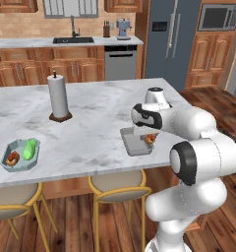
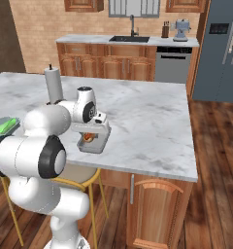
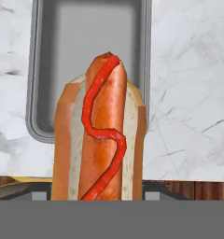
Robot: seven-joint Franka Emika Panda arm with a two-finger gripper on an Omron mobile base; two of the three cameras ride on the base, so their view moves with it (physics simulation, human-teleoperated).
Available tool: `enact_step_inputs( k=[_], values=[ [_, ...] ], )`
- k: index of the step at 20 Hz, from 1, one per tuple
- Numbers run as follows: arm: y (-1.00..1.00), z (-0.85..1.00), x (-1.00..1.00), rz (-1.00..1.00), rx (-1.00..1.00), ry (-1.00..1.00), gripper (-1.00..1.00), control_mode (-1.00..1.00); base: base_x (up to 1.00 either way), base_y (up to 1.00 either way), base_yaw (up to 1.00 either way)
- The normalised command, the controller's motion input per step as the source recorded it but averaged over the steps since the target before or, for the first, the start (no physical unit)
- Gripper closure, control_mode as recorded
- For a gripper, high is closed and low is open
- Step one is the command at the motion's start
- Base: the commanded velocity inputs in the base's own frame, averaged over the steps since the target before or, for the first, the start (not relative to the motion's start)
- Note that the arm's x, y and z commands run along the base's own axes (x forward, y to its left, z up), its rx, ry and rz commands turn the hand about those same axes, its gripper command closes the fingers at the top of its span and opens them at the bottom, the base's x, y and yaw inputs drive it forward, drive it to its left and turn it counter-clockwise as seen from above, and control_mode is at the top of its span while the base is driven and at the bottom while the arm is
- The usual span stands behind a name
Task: Place one cooked food and one vegetable from the large plate to each tupperware container.
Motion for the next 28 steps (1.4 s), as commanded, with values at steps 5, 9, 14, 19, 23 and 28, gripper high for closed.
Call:
enact_step_inputs(
  k=[5,9,14,19,23,28],
  values=[
    [0.00,-0.02,0.60,-0.01,0.03,-0.06,1.00,-1.00,0.00,0.00,0.00],
    [-0.19,-0.54,-0.08,-0.04,0.01,-0.14,1.00,-1.00,0.00,0.00,0.00],
    [-0.13,-0.68,-0.10,-0.01,0.00,-0.19,1.00,-1.00,0.00,0.00,0.00],
    [0.02,-0.08,0.02,0.00,-0.06,0.00,1.00,-1.00,0.00,0.00,0.00],
    [0.07,0.00,0.15,0.00,-0.03,0.01,1.00,-1.00,0.00,0.00,0.00],
    [0.06,0.00,0.14,0.00,0.00,0.01,1.00,-1.00,0.00,0.00,0.00]
  ],
)
